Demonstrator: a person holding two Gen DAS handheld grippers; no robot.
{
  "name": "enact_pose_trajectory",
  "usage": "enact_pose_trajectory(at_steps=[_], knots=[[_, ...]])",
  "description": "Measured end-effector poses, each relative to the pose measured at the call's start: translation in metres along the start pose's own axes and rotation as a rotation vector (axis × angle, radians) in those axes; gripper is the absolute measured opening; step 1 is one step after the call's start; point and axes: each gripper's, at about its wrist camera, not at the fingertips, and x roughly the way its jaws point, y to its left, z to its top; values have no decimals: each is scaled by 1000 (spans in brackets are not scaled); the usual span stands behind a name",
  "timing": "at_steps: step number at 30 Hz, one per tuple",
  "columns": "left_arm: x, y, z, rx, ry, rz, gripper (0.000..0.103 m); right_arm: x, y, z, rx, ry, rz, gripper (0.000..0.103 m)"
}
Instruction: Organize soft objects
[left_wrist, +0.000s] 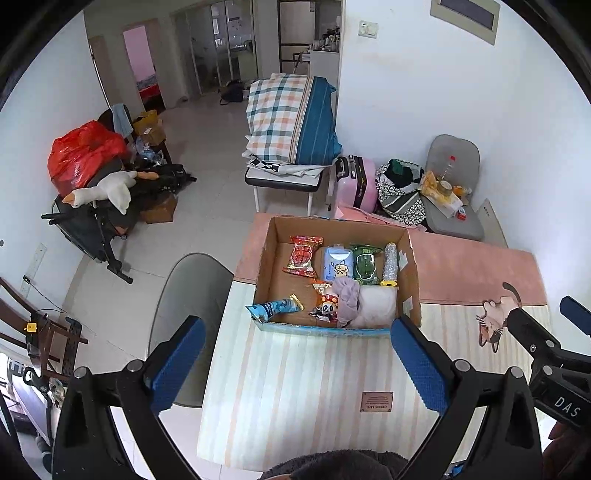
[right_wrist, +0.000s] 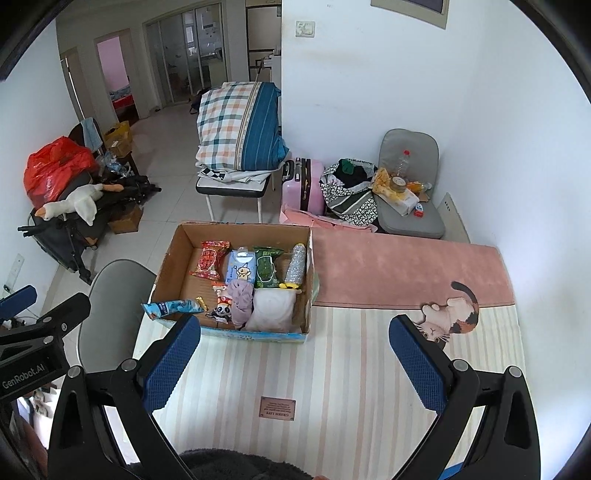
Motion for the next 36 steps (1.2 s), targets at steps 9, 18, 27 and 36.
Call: enact_pose_trajectory(at_steps=[9,18,27,36], knots=[[0,0,-1,4,-5,3,103,-5,-2,-1,-1,-7,1,103],[-2,-2,-2,4,-10,3,103,-7,-3,-1,-4,-9,-3,103],[-5,-1,-3,10,-12,-1,103,-15,-10,1,-2,-18,-12,103],[-9,-4,-3,18,-15,-5,103,-19,-11,-1,-8,-35,-13,103]])
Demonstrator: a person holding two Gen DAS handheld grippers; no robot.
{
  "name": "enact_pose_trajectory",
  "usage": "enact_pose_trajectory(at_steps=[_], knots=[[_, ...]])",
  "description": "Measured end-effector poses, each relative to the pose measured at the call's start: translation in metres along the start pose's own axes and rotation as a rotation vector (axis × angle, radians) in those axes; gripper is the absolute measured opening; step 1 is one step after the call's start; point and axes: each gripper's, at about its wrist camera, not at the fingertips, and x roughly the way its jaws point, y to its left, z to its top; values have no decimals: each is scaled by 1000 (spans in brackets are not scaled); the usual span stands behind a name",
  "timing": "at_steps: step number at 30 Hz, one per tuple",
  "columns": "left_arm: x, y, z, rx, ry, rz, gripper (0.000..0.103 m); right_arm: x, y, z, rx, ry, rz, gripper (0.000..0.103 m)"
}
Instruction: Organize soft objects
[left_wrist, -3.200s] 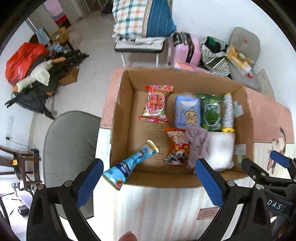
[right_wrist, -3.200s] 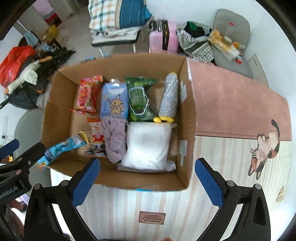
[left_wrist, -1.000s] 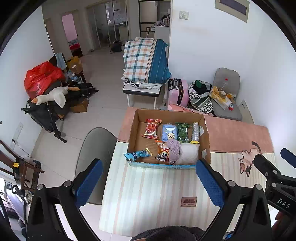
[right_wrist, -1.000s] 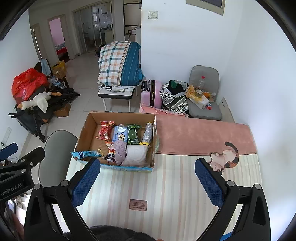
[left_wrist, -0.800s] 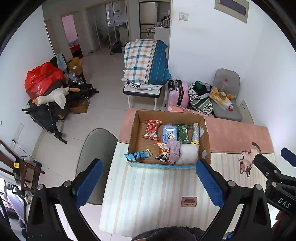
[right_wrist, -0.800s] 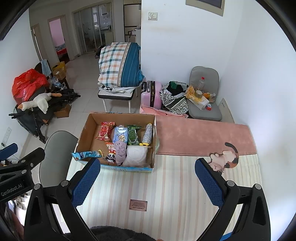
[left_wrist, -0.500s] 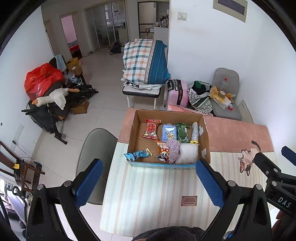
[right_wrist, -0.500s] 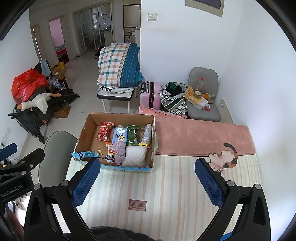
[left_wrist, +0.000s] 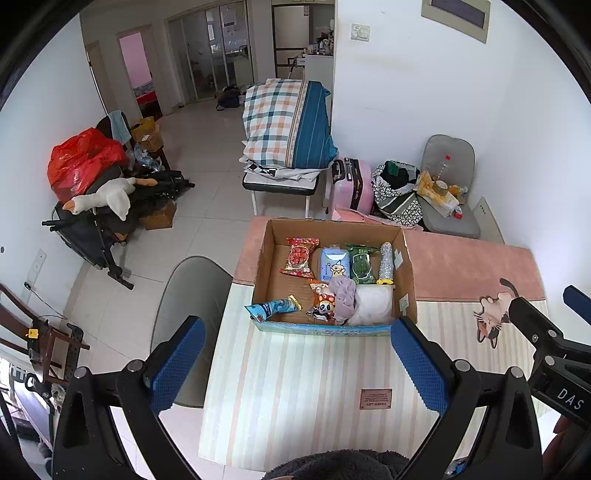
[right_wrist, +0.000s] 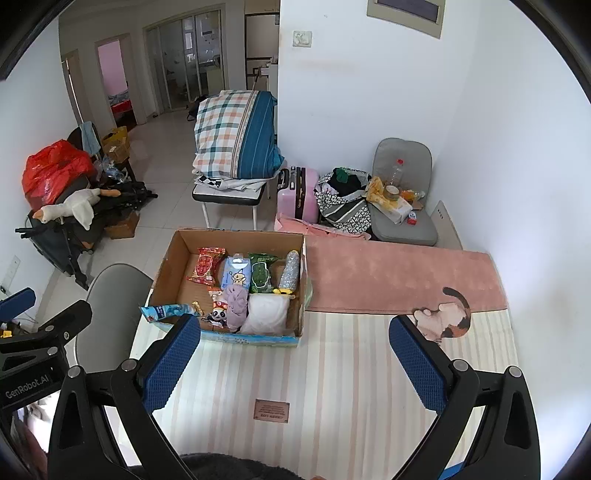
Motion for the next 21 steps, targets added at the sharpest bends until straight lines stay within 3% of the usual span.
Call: enact_pose_trajectory(at_steps=[21], knots=[[-2,2,0,5,-9,-3,103,-5,1,0,-5,-8,0,103]])
